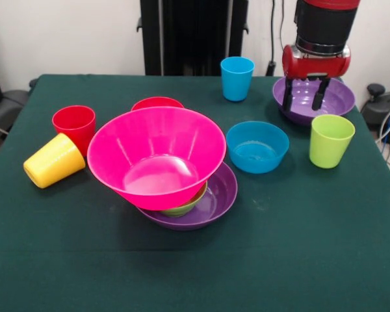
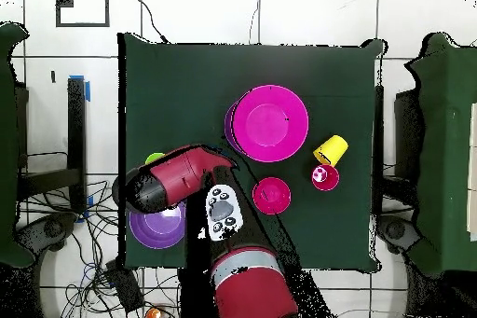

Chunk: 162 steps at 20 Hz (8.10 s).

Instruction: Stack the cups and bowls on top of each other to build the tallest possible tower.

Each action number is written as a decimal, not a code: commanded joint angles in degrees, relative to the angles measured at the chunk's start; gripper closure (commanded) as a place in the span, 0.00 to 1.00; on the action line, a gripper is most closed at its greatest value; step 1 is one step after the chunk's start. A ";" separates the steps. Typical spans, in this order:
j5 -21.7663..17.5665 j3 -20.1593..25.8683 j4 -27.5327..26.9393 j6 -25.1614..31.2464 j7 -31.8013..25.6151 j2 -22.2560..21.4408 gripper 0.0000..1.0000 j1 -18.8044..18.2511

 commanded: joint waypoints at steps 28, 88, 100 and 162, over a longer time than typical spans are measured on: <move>-4.07 -4.44 -4.29 -3.74 -0.21 11.80 0.00 6.26; -0.80 2.09 2.08 -7.73 -2.79 3.19 1.00 -1.77; -1.80 0.58 1.51 -10.08 -0.60 4.71 0.00 -0.49; 2.27 -11.74 -4.18 -16.93 4.37 8.61 0.00 5.11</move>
